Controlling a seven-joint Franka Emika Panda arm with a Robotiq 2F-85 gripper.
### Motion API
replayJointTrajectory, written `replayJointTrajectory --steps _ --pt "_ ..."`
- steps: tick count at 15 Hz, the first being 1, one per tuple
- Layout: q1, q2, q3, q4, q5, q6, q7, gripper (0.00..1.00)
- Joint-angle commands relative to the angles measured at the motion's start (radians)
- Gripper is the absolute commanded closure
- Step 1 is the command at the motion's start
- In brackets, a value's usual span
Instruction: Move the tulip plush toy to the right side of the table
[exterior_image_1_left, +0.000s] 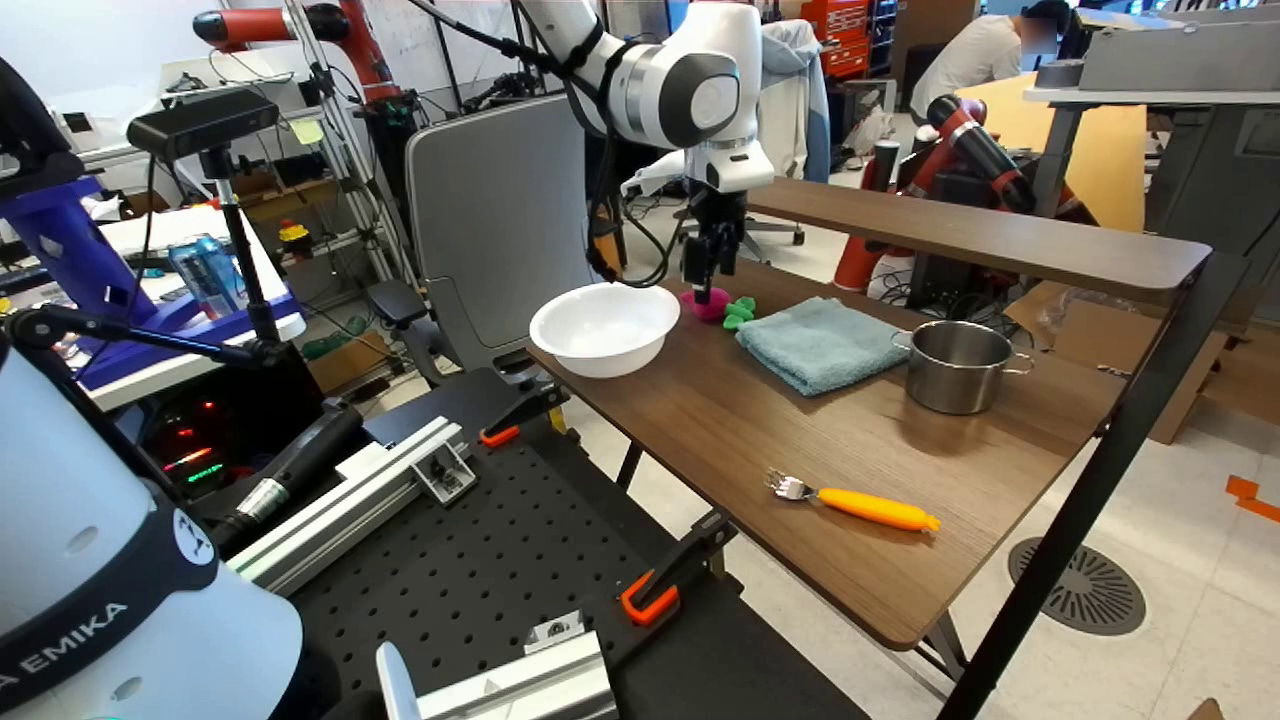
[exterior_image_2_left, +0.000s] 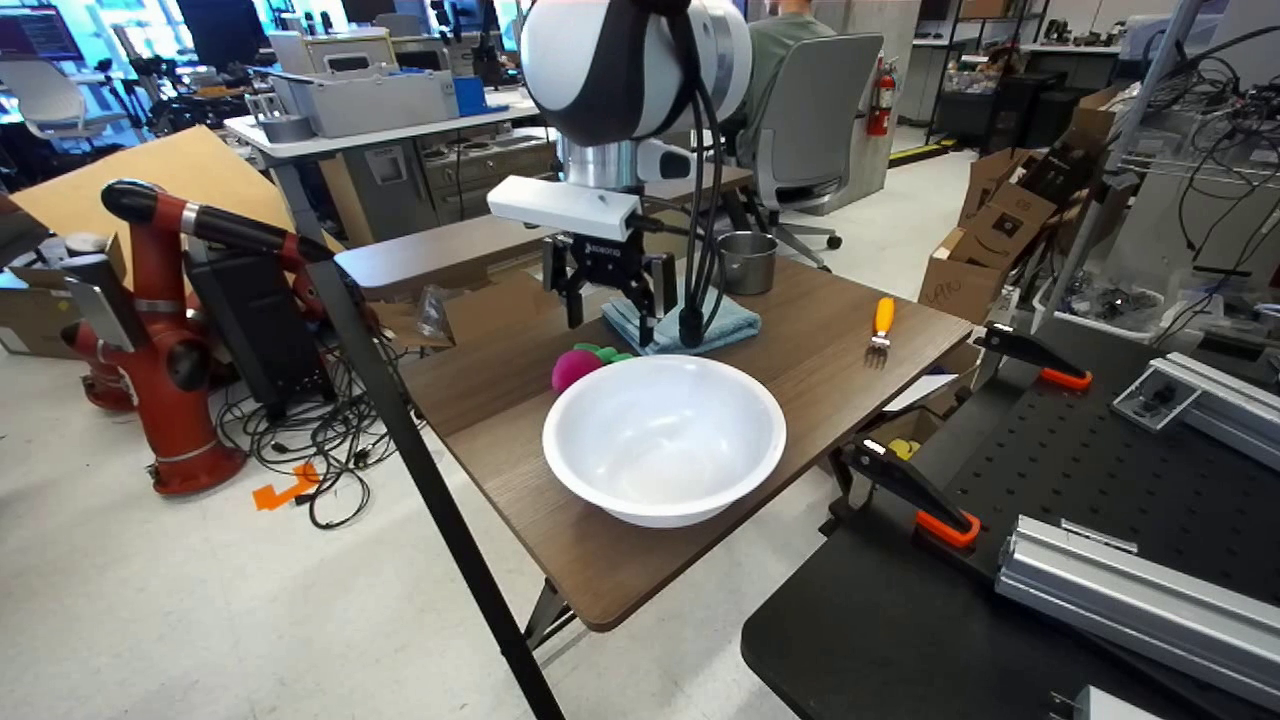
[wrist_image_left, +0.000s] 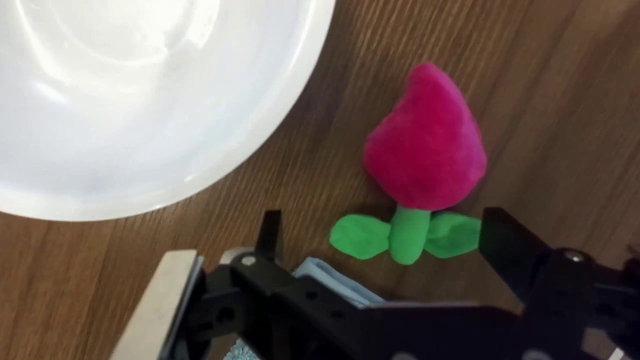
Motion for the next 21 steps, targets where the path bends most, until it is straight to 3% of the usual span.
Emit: replayJointTrajectory --steps 1,10,11,13,21 --pt "0.024 0.067 -0.030 0.100 -0.027 -0.078 0.059 0.00" --pt "0.024 0.153 -0.035 0.229 -0.037 -0.202 0.113 0.00" --pt "0.024 0.160 -0.037 0.239 -0.040 -0.212 0.119 0.25" --pt "0.024 0.176 -0.040 0.259 -0.048 -0.235 0.129 0.32" --pt "0.016 0.216 -0.034 0.321 -0.068 -0.298 0.144 0.95"
